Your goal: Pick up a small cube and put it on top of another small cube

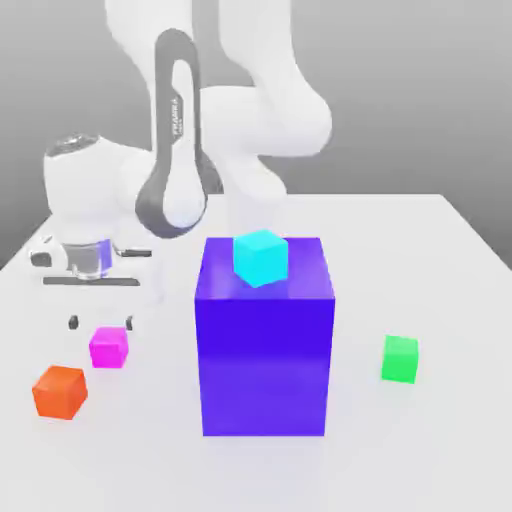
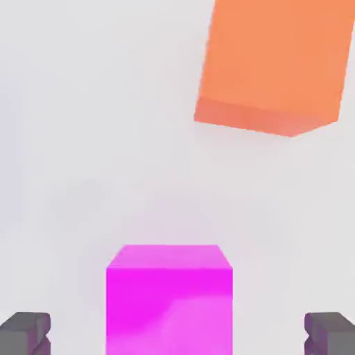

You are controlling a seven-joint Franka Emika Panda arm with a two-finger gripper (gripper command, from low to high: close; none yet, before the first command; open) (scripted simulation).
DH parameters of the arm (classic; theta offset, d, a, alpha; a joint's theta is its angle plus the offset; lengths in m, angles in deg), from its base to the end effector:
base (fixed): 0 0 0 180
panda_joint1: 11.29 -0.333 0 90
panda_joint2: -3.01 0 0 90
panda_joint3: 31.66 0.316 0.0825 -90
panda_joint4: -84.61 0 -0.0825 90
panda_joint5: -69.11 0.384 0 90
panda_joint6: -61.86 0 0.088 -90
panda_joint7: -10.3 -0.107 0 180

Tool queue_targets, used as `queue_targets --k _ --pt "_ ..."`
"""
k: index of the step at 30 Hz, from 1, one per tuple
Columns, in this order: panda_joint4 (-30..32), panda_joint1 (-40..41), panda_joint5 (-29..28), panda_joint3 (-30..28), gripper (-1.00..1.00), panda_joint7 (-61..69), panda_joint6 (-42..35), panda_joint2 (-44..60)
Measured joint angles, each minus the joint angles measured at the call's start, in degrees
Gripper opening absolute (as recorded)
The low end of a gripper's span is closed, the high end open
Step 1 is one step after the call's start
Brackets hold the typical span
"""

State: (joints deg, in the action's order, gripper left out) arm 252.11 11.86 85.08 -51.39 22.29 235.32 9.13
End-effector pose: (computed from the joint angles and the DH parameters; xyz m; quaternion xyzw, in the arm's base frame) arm 0.2212 -0.2413 0.1613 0.9183 -0.3959 0.0029 0.0035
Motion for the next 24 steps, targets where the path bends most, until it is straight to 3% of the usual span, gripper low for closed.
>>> queue_targets --k 3,7,8,14,17,20,24 --pt "-1.0 7.8 6.6 9.4 0.00 5.0 2.8 3.6" --pt "-1.7 18.0 9.6 19.9 0.00 8.1 6.9 8.3" --pt "-1.7 19.2 9.8 21.0 -1.00 8.3 7.5 8.9" --pt "-1.8 19.8 9.7 21.6 -1.00 8.4 7.6 9.2" --pt "-1.5 15.8 8.6 17.6 -1.00 7.0 5.7 7.0" --pt "-0.8 10.0 3.8 10.9 -1.00 3.0 2.9 3.5" --pt "0.5 5.7 -7.5 3.5 -1.00 -5.3 -0.8 -1.5"
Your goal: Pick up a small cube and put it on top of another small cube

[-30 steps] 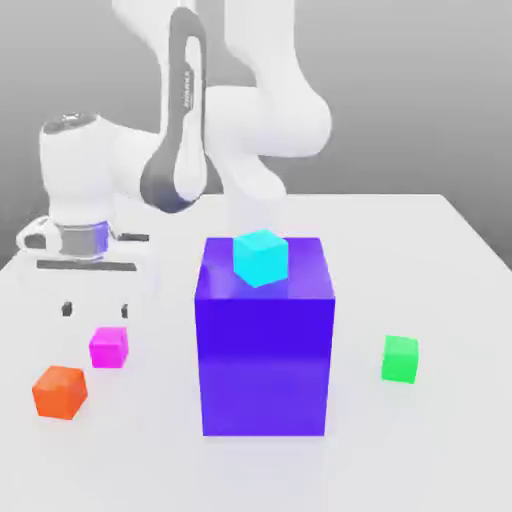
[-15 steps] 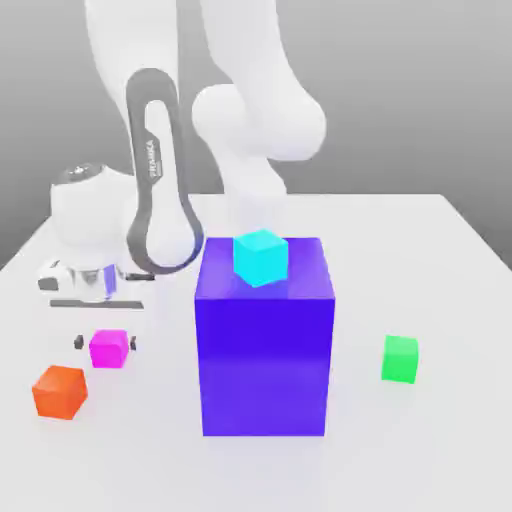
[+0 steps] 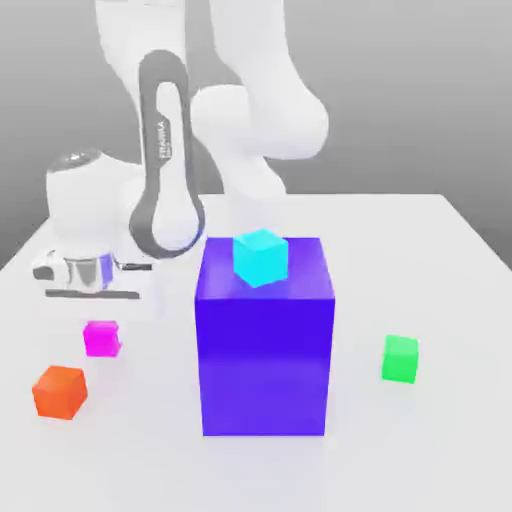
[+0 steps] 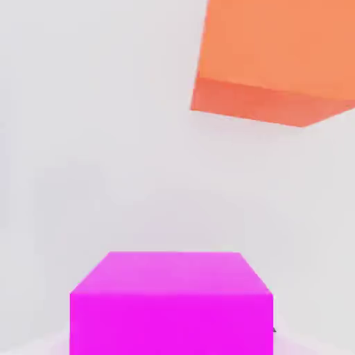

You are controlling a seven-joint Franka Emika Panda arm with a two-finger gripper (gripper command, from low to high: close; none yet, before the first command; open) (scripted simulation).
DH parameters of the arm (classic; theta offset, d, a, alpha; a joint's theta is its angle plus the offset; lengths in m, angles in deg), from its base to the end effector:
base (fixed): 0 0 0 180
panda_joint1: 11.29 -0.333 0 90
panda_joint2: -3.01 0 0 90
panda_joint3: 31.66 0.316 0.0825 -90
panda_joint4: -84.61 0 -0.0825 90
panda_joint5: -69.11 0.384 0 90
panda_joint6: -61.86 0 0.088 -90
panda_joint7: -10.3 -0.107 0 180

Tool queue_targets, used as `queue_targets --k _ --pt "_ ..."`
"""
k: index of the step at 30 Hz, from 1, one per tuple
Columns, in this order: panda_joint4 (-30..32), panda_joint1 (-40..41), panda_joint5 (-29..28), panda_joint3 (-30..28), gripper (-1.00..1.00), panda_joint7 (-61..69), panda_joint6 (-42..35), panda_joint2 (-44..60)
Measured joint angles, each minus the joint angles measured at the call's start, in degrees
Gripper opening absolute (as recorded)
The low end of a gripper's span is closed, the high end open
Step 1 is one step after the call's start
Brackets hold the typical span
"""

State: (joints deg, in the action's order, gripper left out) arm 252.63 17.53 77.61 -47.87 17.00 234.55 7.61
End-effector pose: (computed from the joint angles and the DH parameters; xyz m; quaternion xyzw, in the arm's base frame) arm 0.2207 -0.2412 0.1655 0.9181 -0.3964 0.0020 0.0027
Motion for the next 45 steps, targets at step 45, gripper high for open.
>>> queue_targets --k 45 --pt "-4.8 -50.2 5.9 38.1 -1.00 -29.7 -19.8 -17.9"
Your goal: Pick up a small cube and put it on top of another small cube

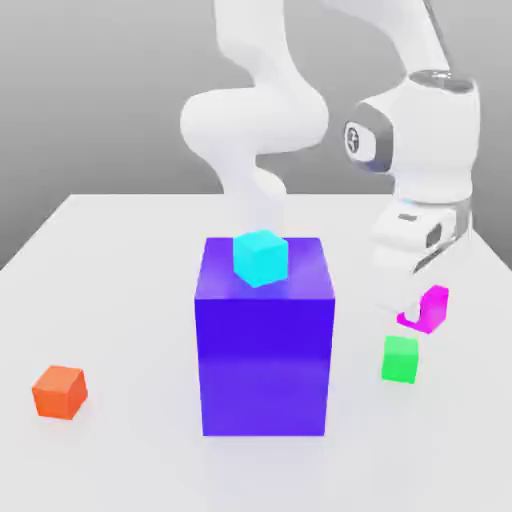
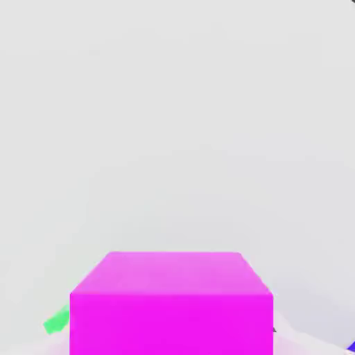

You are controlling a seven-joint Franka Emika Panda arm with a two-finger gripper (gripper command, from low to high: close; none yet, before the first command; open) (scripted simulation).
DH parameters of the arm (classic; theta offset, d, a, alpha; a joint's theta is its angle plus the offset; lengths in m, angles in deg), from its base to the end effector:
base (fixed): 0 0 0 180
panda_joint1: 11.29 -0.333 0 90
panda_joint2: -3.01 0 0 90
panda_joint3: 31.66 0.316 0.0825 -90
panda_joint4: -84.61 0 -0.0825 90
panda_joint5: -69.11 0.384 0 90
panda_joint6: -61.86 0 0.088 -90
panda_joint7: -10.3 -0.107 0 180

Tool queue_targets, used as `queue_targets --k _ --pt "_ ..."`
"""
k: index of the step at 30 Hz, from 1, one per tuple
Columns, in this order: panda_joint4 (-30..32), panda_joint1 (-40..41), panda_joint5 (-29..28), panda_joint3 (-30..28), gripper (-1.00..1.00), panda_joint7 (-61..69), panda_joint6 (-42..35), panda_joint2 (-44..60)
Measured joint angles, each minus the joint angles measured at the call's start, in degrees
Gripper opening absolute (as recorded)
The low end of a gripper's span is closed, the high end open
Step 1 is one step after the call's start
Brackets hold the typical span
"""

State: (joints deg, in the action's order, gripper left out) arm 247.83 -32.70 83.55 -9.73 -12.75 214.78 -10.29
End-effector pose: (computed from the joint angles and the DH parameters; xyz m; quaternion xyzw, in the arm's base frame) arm 0.2756 0.2366 0.2608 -0.9977 -0.0621 -0.0100 0.0262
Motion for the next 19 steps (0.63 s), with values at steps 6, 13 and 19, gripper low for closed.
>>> queue_targets --k 6,13,19 --pt "4.3 -0.4 -2.6 1.9 -1.00 0.7 2.3 0.3" --pt "4.1 3.5 -11.8 3.2 -1.00 -5.5 11.5 10.1" --pt "4.1 4.6 -18.5 2.0 1.00 -10.1 15.7 14.7"
